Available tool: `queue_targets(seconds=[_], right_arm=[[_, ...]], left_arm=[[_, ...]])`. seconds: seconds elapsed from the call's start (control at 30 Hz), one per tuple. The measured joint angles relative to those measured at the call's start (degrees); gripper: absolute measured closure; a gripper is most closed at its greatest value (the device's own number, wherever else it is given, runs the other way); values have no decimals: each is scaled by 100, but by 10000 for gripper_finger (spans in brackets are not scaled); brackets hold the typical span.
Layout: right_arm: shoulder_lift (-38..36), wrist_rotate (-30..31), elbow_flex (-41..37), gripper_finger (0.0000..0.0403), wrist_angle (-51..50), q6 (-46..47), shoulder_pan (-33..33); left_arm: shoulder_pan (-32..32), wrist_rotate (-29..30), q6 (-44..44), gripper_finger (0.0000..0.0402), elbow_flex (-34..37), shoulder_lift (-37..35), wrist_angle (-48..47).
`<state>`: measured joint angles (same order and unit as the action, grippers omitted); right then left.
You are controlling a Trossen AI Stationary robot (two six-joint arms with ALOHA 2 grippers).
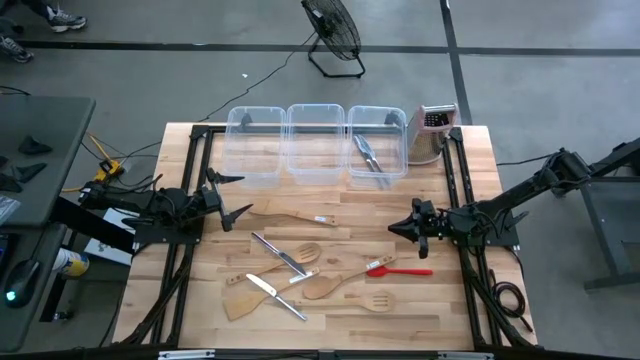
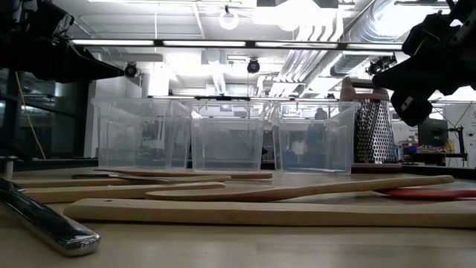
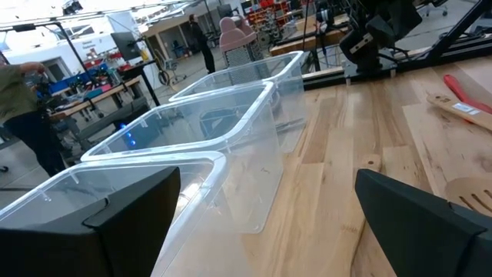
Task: Pick & Place Kitchen Items
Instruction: Put the table knife into the right transparent bin
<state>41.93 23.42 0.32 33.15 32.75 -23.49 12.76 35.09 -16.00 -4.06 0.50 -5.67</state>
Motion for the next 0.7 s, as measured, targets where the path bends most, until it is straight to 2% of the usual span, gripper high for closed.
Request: queue_targets(seconds=[0.17, 0.3, 0.7], right_arm=[[0, -2, 0, 401, 0, 0, 0], [0, -2, 0, 401, 0, 0, 0], [0, 0, 0, 401, 0, 0, 0]], left_arm=[[2, -409, 1021, 14, 18, 0, 196], [2, -1075, 2144, 14, 23, -1, 216], [2, -3093, 4488, 14, 23, 49, 203]])
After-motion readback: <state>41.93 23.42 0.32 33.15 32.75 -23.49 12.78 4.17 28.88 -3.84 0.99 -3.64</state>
